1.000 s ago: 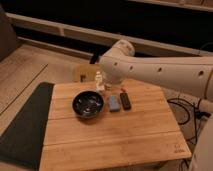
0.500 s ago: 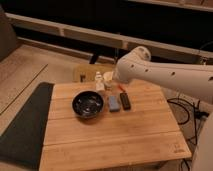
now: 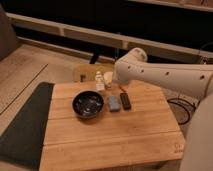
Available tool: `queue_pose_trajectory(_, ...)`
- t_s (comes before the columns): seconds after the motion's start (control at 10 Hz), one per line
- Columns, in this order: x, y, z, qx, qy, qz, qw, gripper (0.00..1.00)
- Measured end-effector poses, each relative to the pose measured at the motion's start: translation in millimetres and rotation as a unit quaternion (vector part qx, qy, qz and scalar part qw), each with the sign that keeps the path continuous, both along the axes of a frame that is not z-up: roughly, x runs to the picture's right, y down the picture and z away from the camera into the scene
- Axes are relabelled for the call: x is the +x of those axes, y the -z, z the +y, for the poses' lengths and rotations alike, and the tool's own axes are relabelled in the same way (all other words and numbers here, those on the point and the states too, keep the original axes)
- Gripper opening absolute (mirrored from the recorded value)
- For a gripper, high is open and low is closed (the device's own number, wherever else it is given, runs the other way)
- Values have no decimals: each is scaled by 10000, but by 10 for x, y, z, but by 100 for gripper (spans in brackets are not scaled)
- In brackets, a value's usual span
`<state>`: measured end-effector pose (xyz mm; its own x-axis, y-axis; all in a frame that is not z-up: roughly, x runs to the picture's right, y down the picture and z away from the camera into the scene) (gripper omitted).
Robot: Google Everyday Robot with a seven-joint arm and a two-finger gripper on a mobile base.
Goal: Wipe the white sponge on the table
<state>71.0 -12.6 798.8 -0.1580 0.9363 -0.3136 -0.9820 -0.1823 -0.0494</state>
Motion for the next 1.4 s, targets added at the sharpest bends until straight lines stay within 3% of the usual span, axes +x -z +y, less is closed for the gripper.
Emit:
queue_pose_trajectory(0.2, 72, -332, 188, -304, 181, 109, 9993, 65)
queue_pose_trajectory(0.7, 0, -881, 429, -899, 399, 128, 9951, 65)
queue_pose_trajectory(1.4, 7, -1163, 655, -1552, 425, 249, 9867, 65)
